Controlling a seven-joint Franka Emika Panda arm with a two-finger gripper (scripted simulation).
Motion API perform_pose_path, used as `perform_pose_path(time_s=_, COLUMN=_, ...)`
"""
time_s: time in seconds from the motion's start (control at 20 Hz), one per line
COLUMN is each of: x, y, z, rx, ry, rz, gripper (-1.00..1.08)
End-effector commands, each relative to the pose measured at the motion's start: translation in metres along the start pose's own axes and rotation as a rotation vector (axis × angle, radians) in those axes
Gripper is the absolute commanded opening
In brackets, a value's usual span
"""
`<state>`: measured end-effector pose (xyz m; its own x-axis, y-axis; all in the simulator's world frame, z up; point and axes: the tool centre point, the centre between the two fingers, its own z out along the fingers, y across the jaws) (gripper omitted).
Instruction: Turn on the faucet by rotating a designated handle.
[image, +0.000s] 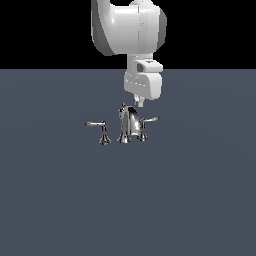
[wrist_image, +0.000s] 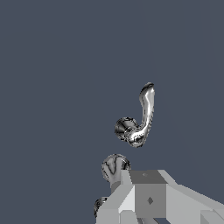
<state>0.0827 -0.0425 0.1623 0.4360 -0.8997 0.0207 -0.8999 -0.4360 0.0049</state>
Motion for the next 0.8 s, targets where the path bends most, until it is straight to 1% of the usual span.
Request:
perform_pose_path(time_s=0.0, x=0.015, y=-0.007, z=0.016, rx=0.0, ry=-0.003, rz=0.055, gripper=-1.0)
perform_pose_path(time_s=0.4, x=0.052, y=-0.019, z=0.053, rx=0.001, ry=-0.014, rz=0.181, gripper=-1.0)
perform_pose_path(time_s=0.75, x=0.067, y=-0.022, z=0.068, rx=0.002, ry=-0.02, rz=0.233, gripper=-1.0)
